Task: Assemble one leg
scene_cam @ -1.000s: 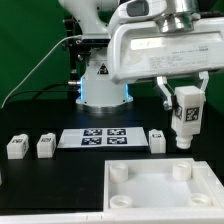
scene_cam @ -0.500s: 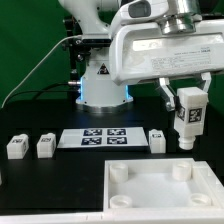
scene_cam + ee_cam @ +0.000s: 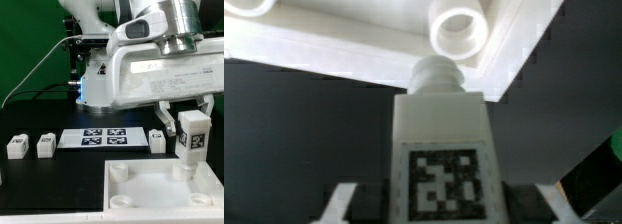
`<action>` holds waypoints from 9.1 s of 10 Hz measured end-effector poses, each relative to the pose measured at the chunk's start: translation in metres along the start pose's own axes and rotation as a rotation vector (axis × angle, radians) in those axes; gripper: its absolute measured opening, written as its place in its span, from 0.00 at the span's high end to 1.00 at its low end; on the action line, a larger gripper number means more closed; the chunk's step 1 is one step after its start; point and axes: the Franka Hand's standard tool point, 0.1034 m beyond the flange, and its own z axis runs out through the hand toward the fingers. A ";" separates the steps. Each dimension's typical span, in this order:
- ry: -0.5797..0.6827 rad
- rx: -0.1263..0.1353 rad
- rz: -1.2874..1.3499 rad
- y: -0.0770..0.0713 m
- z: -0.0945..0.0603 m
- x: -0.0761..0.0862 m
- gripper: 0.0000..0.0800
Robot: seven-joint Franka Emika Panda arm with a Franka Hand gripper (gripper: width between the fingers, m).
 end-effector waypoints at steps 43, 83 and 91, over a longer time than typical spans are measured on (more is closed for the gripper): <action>-0.449 0.115 0.069 -0.025 0.035 -0.013 0.19; -0.440 0.006 0.343 -0.015 0.041 -0.009 0.54; -0.412 -0.114 1.453 -0.007 0.043 -0.011 0.63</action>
Offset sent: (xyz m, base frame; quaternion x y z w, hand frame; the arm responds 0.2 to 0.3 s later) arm 0.0064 0.0032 -0.0081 -0.0039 0.0093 0.0070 0.9999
